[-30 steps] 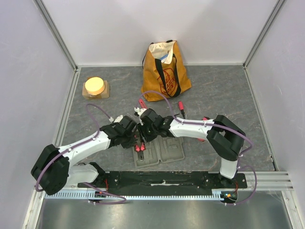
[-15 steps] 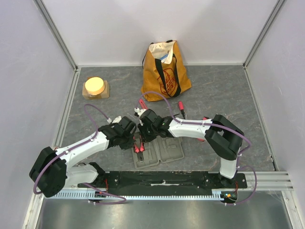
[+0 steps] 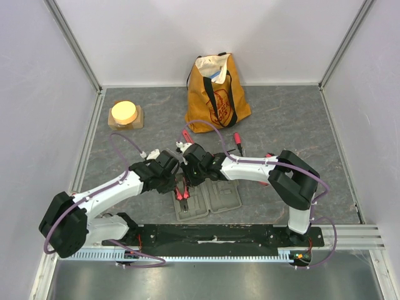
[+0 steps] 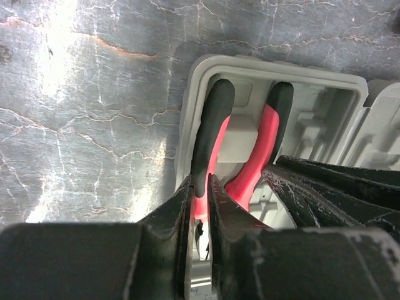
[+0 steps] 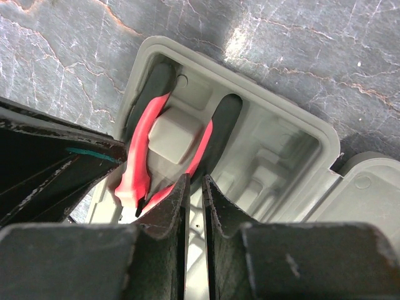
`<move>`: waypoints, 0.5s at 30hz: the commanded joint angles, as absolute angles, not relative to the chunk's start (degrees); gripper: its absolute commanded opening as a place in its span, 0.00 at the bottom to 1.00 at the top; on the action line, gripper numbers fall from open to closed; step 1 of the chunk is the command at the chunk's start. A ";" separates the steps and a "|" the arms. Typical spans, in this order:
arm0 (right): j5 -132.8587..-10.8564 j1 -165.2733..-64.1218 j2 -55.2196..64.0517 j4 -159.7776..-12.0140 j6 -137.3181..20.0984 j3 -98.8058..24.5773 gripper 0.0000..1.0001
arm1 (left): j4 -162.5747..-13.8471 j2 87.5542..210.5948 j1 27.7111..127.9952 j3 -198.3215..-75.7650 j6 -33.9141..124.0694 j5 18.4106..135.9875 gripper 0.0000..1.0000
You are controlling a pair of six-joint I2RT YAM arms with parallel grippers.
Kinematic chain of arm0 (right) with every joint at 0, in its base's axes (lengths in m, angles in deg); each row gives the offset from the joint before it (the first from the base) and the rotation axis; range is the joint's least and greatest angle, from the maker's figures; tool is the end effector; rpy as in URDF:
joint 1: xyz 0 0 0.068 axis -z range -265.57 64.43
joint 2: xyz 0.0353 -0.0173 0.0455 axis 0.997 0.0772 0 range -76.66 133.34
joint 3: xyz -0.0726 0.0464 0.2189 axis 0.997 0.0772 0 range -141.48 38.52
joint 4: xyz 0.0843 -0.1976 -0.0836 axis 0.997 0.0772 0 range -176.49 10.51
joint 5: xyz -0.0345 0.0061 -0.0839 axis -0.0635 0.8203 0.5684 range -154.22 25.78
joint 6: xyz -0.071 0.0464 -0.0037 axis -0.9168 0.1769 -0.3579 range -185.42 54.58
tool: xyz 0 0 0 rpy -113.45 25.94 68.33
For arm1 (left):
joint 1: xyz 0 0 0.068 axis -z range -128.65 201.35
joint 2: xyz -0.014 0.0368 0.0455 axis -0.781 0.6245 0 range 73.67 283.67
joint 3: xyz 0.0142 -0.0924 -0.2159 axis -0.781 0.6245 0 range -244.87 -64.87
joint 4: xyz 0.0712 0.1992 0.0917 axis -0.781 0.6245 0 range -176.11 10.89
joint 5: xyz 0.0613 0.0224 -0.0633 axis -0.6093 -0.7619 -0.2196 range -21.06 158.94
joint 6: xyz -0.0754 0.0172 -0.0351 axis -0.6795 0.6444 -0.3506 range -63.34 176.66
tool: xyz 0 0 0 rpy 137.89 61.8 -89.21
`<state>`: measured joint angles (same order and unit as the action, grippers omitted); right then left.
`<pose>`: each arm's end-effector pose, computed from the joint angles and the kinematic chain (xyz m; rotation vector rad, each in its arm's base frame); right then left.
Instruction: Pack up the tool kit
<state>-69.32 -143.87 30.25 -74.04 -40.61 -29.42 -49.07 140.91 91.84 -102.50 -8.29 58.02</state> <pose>0.1942 0.3269 0.1262 -0.7904 2.4870 0.6927 0.1651 -0.1224 0.1333 -0.6312 2.6573 -0.2908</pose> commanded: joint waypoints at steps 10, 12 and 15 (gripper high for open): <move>-68.00 -144.28 31.44 -75.95 -40.82 -28.72 0.14 | -50.86 149.78 91.96 -103.28 -6.89 55.84 0.06; -68.26 -144.28 31.62 -76.03 -40.82 -28.45 0.13 | -50.78 150.57 91.87 -103.02 -7.24 56.37 0.02; -68.61 -144.28 32.05 -75.94 -40.64 -27.93 0.11 | -50.34 151.19 91.78 -102.23 -8.64 58.21 0.02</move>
